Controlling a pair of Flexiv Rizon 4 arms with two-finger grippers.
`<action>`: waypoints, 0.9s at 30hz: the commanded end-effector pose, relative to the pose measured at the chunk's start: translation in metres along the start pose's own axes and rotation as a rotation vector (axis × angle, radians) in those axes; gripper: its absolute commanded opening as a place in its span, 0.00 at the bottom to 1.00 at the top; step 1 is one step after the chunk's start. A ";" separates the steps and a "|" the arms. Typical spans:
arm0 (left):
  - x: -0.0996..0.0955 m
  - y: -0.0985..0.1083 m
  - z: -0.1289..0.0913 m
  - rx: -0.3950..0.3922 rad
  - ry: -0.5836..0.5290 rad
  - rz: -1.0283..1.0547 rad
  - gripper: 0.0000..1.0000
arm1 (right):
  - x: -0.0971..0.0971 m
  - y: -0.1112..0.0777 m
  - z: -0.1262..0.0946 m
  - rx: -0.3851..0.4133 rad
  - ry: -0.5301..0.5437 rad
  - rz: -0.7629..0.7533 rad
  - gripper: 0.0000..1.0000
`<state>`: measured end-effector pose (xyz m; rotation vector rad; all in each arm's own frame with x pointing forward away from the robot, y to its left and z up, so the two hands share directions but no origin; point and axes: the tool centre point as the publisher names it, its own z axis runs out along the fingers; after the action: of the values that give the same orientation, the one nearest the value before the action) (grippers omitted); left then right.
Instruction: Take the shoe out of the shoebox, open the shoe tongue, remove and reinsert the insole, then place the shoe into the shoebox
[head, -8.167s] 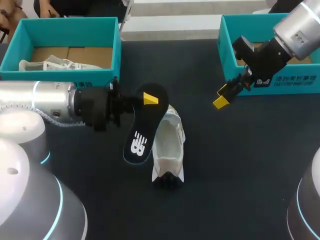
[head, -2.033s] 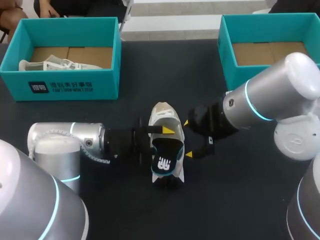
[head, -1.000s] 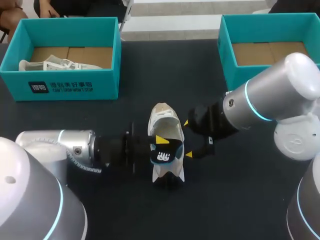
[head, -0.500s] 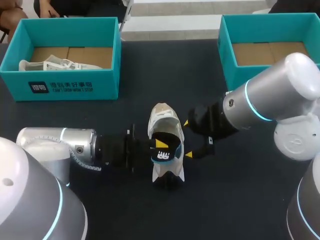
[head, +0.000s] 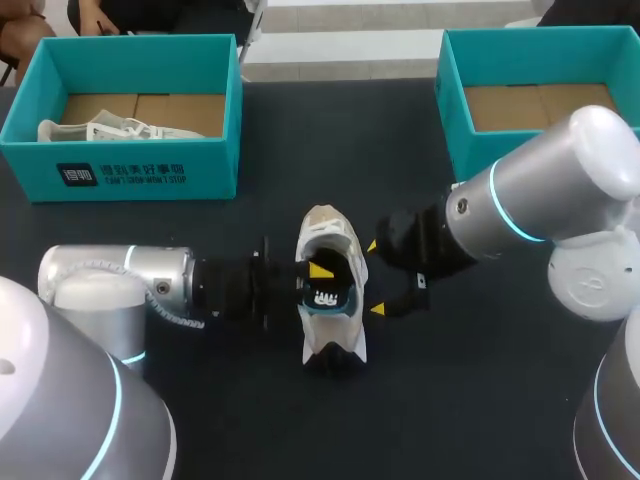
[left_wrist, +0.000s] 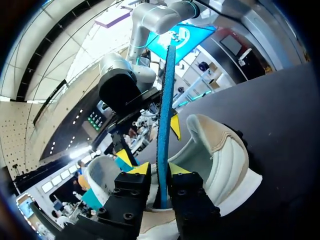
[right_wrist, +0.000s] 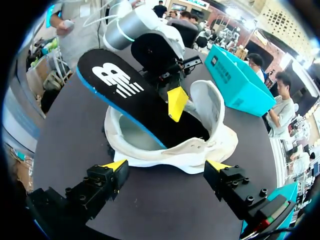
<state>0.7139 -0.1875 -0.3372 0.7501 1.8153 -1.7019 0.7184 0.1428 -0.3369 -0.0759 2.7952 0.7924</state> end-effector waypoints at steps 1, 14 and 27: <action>0.000 -0.014 -0.008 0.005 -0.018 0.013 0.36 | 0.001 -0.001 0.000 -0.002 -0.001 -0.001 1.00; 0.001 -0.047 -0.003 0.056 -0.003 0.041 0.18 | 0.001 -0.001 0.000 -0.002 -0.001 -0.001 1.00; 0.012 -0.006 0.003 0.018 0.083 0.045 0.00 | 0.001 -0.001 0.000 -0.002 -0.001 -0.001 1.00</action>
<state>0.6907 -0.1864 -0.3346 0.8531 1.8252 -1.6819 0.7184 0.1428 -0.3370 -0.0758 2.7952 0.7924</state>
